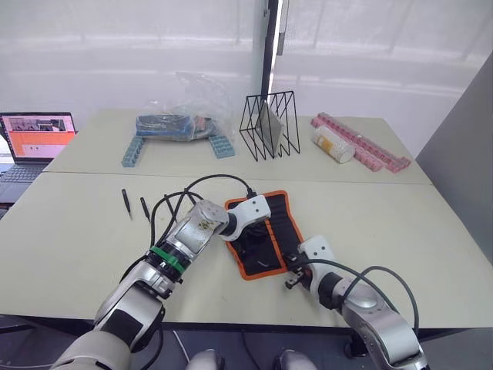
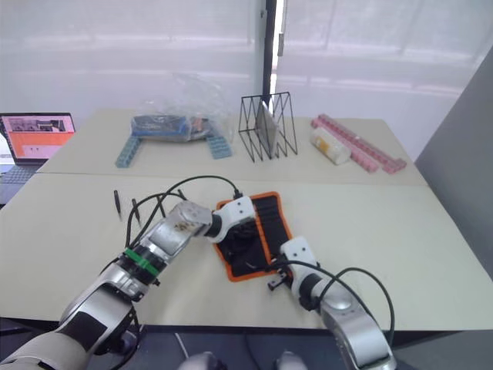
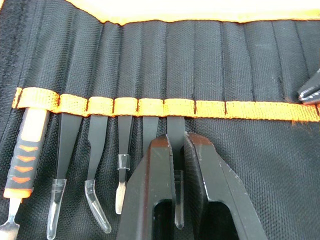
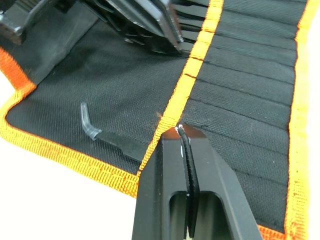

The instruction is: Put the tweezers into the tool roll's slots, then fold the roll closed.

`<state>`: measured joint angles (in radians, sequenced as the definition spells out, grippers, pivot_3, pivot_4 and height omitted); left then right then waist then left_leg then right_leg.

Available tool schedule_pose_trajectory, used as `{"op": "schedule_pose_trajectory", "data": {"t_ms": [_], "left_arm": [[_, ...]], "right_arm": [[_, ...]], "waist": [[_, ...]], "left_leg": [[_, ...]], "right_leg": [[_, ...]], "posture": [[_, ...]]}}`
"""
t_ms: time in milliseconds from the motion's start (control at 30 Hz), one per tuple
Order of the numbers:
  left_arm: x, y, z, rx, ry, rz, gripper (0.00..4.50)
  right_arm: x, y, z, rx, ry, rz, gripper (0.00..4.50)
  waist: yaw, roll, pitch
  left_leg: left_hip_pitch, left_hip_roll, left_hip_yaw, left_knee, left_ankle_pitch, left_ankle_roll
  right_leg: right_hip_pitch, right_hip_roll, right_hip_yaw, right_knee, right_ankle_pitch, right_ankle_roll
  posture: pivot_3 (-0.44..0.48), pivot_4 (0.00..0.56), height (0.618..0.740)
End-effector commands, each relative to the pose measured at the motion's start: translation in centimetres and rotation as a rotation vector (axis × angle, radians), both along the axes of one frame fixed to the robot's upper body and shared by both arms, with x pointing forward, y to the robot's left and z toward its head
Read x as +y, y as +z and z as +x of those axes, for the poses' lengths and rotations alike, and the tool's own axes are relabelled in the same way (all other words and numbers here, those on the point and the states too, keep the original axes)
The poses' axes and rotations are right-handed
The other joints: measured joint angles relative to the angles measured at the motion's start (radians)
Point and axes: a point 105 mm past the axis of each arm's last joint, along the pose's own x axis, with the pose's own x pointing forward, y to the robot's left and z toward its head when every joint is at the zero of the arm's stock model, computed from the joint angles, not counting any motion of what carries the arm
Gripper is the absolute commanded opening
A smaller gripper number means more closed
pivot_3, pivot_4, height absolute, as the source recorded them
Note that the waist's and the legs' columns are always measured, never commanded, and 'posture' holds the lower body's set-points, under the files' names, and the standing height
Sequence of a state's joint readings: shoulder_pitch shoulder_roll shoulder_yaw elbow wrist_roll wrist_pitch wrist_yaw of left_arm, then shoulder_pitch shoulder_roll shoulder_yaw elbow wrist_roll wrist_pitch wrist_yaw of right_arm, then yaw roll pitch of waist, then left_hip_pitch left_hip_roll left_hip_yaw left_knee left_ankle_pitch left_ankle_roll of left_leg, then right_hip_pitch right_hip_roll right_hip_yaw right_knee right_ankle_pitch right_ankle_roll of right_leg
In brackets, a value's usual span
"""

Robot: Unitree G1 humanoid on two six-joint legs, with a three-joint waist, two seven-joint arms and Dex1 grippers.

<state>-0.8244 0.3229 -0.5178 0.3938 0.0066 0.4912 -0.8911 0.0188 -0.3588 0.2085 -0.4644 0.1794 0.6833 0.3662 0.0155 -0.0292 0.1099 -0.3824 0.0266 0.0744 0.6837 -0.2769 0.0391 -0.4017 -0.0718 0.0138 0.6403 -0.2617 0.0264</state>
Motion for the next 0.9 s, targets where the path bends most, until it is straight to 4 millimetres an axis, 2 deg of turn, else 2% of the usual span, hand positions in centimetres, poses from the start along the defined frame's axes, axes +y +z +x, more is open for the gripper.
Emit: {"op": "schedule_pose_trajectory", "data": {"t_ms": [33,267,333,667,900], "left_arm": [[0.7,-0.5,1.2,-0.039,0.055,0.041,0.0],[1.3,-0.4,1.9,-0.048,0.076,0.036,0.0],[1.6,0.0,2.1,-0.058,0.084,0.028,0.92],[2.7,4.2,1.4,-0.075,0.069,-0.108,4.15],[4.5,8.3,-0.7,-0.084,0.052,-0.278,4.15]], "right_arm": [[1.1,-2.8,-1.9,0.142,0.057,-0.033,0.03],[1.1,-3.0,-1.9,0.156,0.044,-0.034,0.03],[1.1,-3.0,-1.9,0.156,0.041,-0.033,0.0],[0.9,-3.0,-1.6,0.156,0.033,-0.038,0.0],[0.9,-3.1,-1.3,0.156,0.037,-0.044,0.0]], "waist": [[0.0,-0.001,-0.002],[-0.002,-0.001,-0.002],[-0.004,-0.001,-0.002],[-0.019,-0.001,-0.002],[-0.028,-0.001,-0.002]], "left_leg": [[0.0,0.0,-0.001,0.0,0.0,0.0],[0.008,0.0,-0.006,0.0,0.0,0.001],[0.007,0.001,-0.007,0.0,0.0,0.0],[-0.001,0.003,-0.007,-0.001,0.0,0.0],[-0.005,0.002,-0.007,-0.001,-0.001,0.001]], "right_leg": [[0.0,0.0,0.0,0.0,0.0,0.0],[0.013,0.001,-0.001,-0.008,-0.001,0.002],[0.014,0.002,-0.001,-0.01,-0.001,0.002],[0.004,0.005,0.0,-0.007,-0.001,0.001],[-0.003,0.003,0.001,0.0,-0.001,0.001]], "posture": [[0.0,0.15,0.737],[0.0,0.15,0.737],[0.0,0.15,0.737],[0.0,0.15,0.737],[0.0,0.15,0.737]]}}
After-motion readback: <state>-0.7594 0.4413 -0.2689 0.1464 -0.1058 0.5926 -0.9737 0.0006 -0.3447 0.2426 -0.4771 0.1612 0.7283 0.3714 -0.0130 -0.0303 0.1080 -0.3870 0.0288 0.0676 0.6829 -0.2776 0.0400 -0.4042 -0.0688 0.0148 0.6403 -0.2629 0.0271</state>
